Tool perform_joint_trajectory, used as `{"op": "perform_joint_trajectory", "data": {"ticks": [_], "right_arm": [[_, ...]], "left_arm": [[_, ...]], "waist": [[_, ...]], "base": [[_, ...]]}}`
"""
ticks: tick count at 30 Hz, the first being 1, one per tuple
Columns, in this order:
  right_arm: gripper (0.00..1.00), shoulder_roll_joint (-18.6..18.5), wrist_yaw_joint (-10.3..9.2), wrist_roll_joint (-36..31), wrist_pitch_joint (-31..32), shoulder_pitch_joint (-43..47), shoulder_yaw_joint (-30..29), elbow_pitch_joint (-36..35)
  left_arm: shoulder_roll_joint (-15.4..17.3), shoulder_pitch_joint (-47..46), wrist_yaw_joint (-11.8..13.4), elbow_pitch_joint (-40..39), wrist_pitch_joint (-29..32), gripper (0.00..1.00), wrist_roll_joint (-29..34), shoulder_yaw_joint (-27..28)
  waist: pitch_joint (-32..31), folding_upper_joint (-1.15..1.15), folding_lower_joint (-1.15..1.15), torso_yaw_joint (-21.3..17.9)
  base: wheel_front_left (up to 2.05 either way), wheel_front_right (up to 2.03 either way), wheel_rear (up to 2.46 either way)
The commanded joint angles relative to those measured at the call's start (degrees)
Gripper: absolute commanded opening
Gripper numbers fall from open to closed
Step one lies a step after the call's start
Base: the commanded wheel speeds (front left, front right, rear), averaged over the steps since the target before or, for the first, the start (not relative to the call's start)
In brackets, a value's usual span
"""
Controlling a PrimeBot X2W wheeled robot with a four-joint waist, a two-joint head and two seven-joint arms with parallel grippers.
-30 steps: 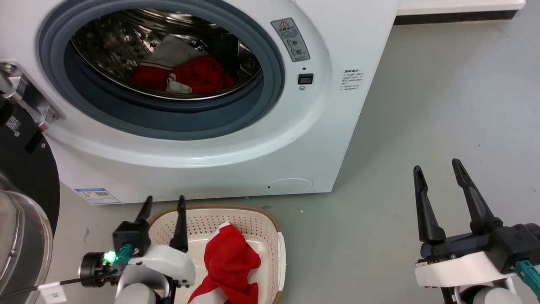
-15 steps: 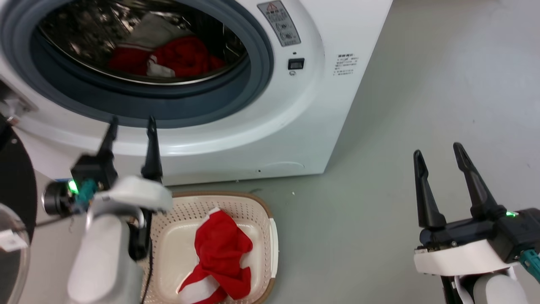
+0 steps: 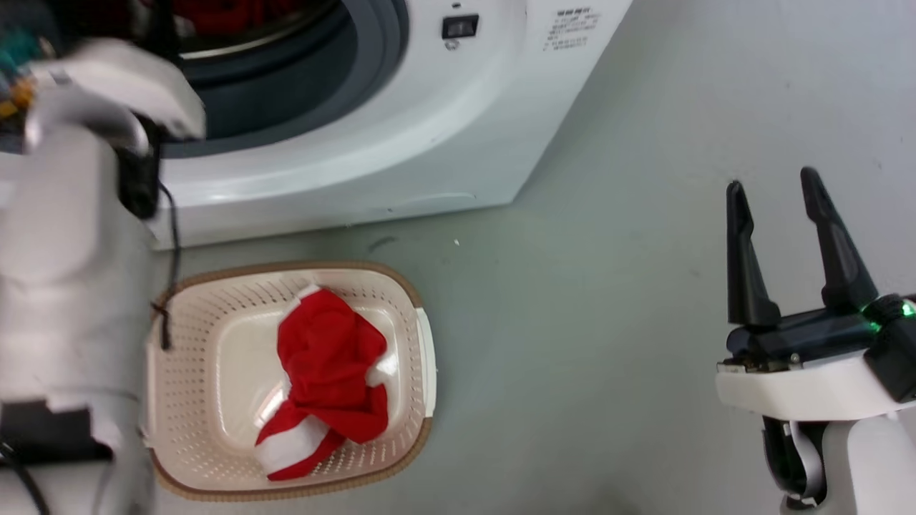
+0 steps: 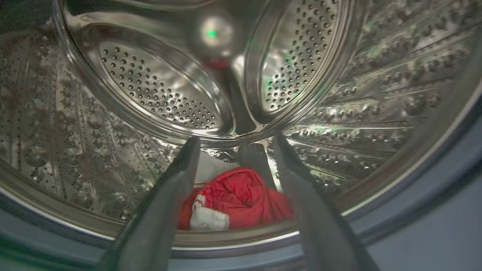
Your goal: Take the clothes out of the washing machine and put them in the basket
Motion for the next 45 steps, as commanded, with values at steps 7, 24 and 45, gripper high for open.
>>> {"op": "perform_joint_trajectory", "data": {"ticks": [7,24,45], "right_arm": [[1.0,0.1,-0.04,1.8,-0.1,-3.6,-0.7,-1.5],[1.0,0.1,-0.04,5.2,-0.1,-8.1,-2.0,-4.5],[1.0,0.1,-0.04,7.7,-0.1,-9.2,-2.8,-5.7]], "left_arm": [[4.8,-15.9,-1.6,11.1,8.1,1.0,0.9,-1.6],[8.7,-41.9,-2.4,26.4,36.2,1.0,3.7,-7.3],[11.0,-47.7,-0.8,30.2,46.9,0.0,5.5,-11.9]], "waist": [[9.0,0.0,-0.01,-3.4],[21.8,0.0,-0.01,-5.3],[27.3,0.0,-0.01,-6.9]], "base": [[0.0,0.0,0.0],[0.0,0.0,0.0],[0.0,0.0,0.0]]}}
